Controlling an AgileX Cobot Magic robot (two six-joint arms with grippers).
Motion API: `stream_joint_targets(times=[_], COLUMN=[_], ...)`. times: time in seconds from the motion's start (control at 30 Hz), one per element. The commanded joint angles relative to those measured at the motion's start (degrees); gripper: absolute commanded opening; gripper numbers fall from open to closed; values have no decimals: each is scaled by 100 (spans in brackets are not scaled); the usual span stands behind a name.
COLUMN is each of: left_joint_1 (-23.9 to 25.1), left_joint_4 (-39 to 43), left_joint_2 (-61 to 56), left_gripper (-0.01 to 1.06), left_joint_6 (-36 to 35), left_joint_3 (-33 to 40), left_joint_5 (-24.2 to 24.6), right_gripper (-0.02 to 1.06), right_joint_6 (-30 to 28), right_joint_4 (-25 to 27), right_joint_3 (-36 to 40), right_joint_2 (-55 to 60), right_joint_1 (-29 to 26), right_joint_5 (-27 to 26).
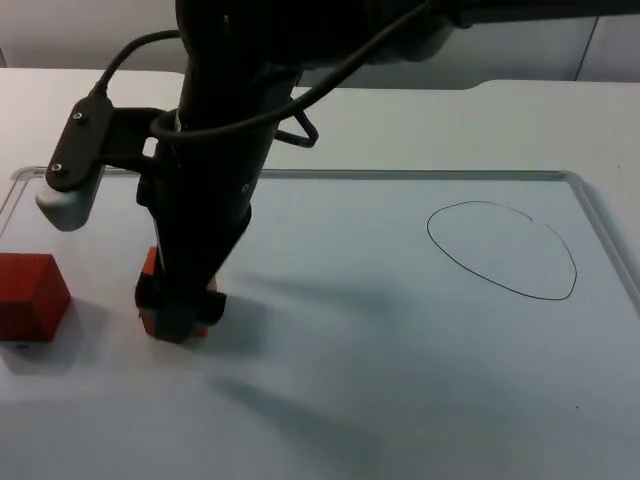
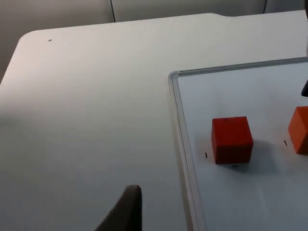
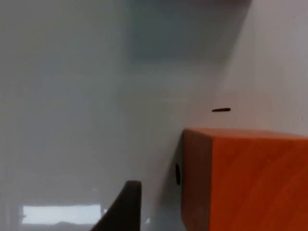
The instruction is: Pick up one cube with the left hand and another cube with the right hand. First place the cube in the right hand at the target position, then stack the cube in the left hand on top.
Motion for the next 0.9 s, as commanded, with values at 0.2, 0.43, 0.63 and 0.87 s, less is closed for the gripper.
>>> stream_joint_targets(times=[0.2, 0.43, 0.63, 0.87], left_joint_1=[16, 16, 16, 16], left_joint_4=[-32, -32, -32, -32], left_joint_2=[-29, -29, -29, -29], left_gripper=[105, 105, 105, 105], left_joint_6=[-7, -7, -7, -7], left_joint_3=[45, 45, 45, 45], left_joint_5=[-14, -14, -14, -14], right_gripper=[100, 95, 87, 72], right_joint_6=[-44, -44, -44, -44], right_joint_4=[132, 122, 110, 110], right_joint_3=[-238, -238, -238, -238], right_joint_2=[230, 240, 261, 261], right_joint_1=[29, 29, 29, 29], right_joint_5=[136, 140, 120, 120])
